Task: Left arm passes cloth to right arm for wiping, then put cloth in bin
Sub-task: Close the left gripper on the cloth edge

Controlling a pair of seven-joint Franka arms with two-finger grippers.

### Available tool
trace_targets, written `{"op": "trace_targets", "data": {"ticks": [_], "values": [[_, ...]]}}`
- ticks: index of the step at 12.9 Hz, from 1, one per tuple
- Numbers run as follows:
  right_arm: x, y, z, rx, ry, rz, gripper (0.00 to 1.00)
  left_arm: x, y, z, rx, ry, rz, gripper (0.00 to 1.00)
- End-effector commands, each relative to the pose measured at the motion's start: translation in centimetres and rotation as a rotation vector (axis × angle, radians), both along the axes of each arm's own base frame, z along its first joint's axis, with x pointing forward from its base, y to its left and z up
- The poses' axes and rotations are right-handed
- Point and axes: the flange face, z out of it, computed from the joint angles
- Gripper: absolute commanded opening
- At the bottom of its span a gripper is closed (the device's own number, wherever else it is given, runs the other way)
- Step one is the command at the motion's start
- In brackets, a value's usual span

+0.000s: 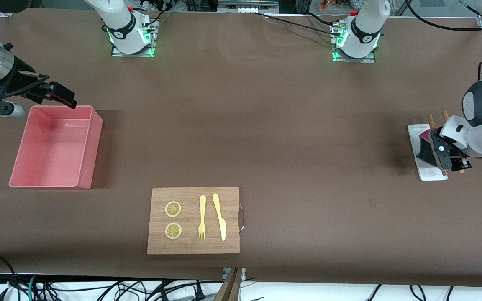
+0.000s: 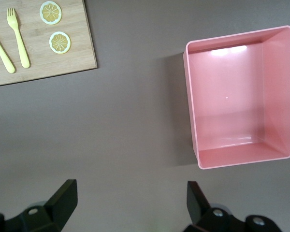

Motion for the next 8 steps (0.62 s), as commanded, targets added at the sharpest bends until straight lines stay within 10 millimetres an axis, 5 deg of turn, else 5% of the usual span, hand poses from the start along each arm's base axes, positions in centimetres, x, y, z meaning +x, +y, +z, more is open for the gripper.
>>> {"op": "trace_targets", "data": {"ticks": [1,3,8], "values": [[-0.2,0.0,0.7,-0.004,-0.002,-0.008,1.00,-0.4,0.2,-0.7,0.007,0.008,-0.055,0.41],[-0.2,0.0,0.7,-0.003,-0.004,-0.007,1.00,-0.4,0.4,-1.5,0.037,0.029,-0.079,0.29],[-0.1,0.0,0.7,-0.002,-0.006,-0.008,1.00,-0.5,1.1,-2.7,0.116,0.075,-0.143,0.32]]}}
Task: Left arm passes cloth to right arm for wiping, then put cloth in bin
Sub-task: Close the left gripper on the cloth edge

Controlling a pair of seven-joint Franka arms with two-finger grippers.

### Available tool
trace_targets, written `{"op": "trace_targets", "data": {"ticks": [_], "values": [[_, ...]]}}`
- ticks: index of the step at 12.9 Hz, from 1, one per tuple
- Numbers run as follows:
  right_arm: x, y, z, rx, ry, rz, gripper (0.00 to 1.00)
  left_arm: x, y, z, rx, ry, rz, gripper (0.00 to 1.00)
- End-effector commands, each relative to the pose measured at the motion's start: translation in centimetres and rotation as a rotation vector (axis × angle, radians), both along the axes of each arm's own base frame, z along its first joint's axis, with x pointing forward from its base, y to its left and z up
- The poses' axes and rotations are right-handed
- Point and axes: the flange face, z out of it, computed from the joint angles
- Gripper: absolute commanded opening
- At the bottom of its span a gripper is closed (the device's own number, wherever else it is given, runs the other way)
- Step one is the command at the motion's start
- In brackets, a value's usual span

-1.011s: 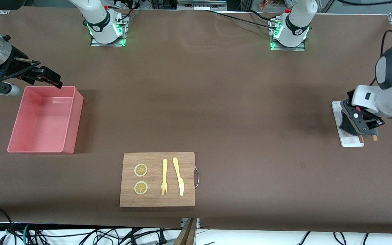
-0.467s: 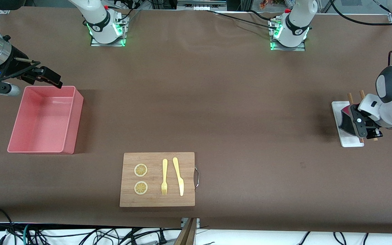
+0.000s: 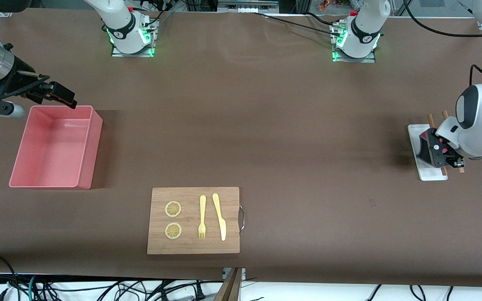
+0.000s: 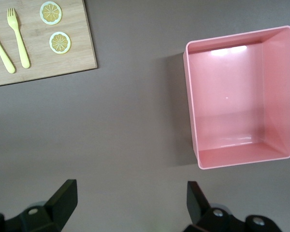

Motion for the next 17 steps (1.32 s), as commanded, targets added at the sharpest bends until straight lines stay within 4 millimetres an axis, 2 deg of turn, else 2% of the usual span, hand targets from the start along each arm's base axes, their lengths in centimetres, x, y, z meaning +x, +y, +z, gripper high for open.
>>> {"op": "trace_targets", "data": {"ticks": [1,7,11,12,14,17], "values": [[-0.1,0.0,0.7,-0.002,-0.006,-0.007,1.00,0.0,0.4,-0.6,0.014,0.010,-0.046,0.35],[-0.1,0.1,0.7,-0.002,-0.007,-0.007,1.00,0.2,1.3,-1.5,0.008,-0.008,-0.042,0.43],[-0.1,0.1,0.7,-0.002,-0.007,-0.007,1.00,0.1,2.6,-2.5,0.002,-0.018,-0.027,0.42],[-0.1,0.0,0.7,-0.002,-0.007,-0.008,1.00,0.0,2.7,-2.6,0.002,-0.015,-0.026,0.37],[-0.1,0.1,0.7,-0.002,-0.007,-0.007,1.00,0.0,2.7,-2.7,0.002,-0.010,-0.024,0.09],[-0.1,0.0,0.7,-0.002,-0.007,-0.008,1.00,-0.1,2.7,-2.6,0.000,-0.002,-0.020,0.00]]}}
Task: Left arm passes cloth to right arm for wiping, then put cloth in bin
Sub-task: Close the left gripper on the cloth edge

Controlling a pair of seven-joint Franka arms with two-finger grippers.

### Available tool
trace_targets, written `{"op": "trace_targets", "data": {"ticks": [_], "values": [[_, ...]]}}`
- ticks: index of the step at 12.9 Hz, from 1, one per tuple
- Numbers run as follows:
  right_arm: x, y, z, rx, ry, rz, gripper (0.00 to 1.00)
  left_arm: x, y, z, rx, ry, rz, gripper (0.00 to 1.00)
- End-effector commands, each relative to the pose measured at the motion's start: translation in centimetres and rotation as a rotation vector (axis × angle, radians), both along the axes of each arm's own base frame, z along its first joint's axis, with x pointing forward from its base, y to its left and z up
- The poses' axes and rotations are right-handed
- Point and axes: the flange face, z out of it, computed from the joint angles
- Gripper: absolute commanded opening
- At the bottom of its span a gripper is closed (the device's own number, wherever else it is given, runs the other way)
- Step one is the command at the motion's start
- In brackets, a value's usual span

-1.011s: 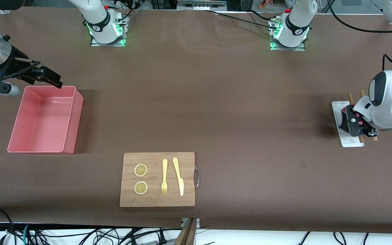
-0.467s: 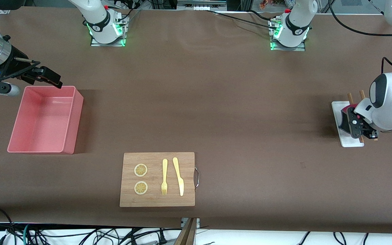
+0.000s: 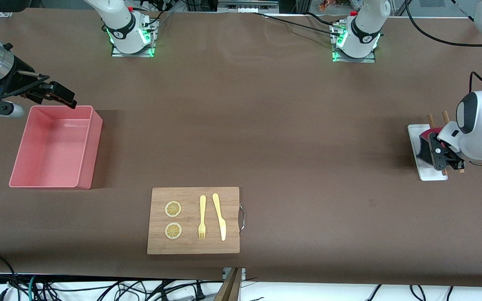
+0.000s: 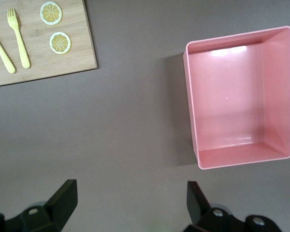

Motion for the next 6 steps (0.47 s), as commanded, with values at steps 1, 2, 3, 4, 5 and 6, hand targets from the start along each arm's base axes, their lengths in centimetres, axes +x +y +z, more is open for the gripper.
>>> {"op": "trace_targets", "data": {"ticks": [1,2,3,4,5,6], "values": [[-0.1,0.1,0.7,-0.002,-0.007,-0.007,1.00,-0.1,0.0,0.2,0.009,0.013,-0.029,0.00],[-0.1,0.0,0.7,-0.002,-0.007,-0.008,1.00,-0.3,-0.1,0.2,0.009,0.026,-0.024,0.00],[-0.2,0.1,0.7,-0.002,-0.005,-0.007,1.00,-0.2,-0.1,0.5,0.010,0.029,-0.022,0.00],[-0.1,0.0,0.7,-0.002,-0.005,-0.008,1.00,-0.1,-0.4,1.1,0.011,0.034,-0.018,0.00],[-0.1,0.0,0.7,-0.002,-0.005,-0.008,1.00,-0.1,-1.2,2.1,0.010,0.047,-0.012,0.00],[-0.2,0.0,0.7,-0.002,-0.004,-0.008,1.00,0.0,-2.3,3.0,0.013,0.065,-0.011,0.00]]}}
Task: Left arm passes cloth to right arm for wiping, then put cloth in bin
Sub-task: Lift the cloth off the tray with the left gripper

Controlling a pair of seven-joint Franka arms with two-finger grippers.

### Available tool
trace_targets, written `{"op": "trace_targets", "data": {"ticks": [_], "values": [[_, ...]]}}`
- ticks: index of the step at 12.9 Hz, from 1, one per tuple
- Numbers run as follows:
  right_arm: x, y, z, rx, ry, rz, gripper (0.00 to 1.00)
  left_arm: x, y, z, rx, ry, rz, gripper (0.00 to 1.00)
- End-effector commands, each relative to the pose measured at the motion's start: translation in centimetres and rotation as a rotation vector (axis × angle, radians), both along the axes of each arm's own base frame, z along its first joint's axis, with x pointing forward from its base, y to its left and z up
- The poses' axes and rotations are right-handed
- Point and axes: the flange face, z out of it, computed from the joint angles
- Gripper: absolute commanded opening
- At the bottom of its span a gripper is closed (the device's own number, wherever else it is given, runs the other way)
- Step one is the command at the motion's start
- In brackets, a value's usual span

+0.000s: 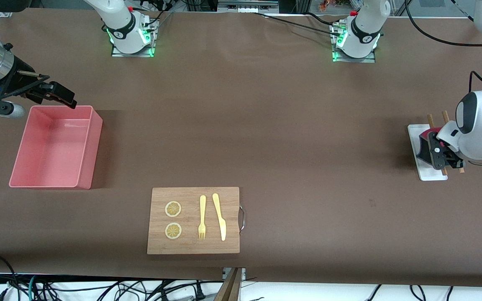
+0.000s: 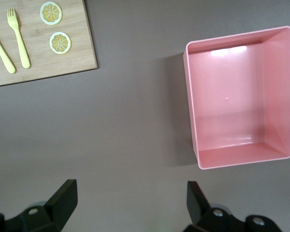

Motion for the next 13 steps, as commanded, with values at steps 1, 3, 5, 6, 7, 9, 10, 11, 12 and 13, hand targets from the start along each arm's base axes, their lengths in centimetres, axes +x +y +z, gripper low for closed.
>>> {"op": "trace_targets", "data": {"ticks": [1,3,5,6,7,9,10,11,12,13], "values": [[-0.2,0.0,0.7,-0.002,-0.003,-0.008,1.00,0.5,-2.7,3.4,0.012,0.038,-0.019,0.00],[-0.1,0.0,0.7,-0.001,-0.003,-0.010,1.00,1.5,-4.3,5.7,0.018,0.061,-0.019,0.00],[0.0,-0.1,0.7,-0.002,-0.007,-0.011,1.00,2.0,-6.3,7.9,0.029,0.076,0.021,0.00],[0.1,-0.2,0.6,-0.002,-0.007,-0.013,1.00,2.4,-7.5,9.8,0.035,0.078,0.044,0.00],[0.2,-0.2,0.5,-0.003,-0.008,-0.011,1.00,2.8,-8.9,12.2,0.017,0.081,0.092,0.00],[0.1,-0.3,0.6,-0.011,-0.007,-0.011,1.00,2.9,-11.6,17.0,-0.026,0.077,0.214,0.00],[0.2,-0.5,0.6,-0.009,-0.012,-0.014,1.00,2.5,-13.0,18.4,-0.082,0.091,0.290,0.00],[0.1,-0.7,0.9,-0.007,-0.018,-0.011,1.00,2.3,-14.0,19.5,-0.132,0.103,0.372,0.00],[0.0,-0.6,1.3,-0.008,-0.018,-0.003,1.00,2.1,-15.0,20.4,-0.171,0.110,0.464,0.00],[-0.1,-0.6,2.6,-0.007,-0.043,0.005,1.00,2.0,-16.6,21.5,-0.208,0.111,0.541,0.00]]}}
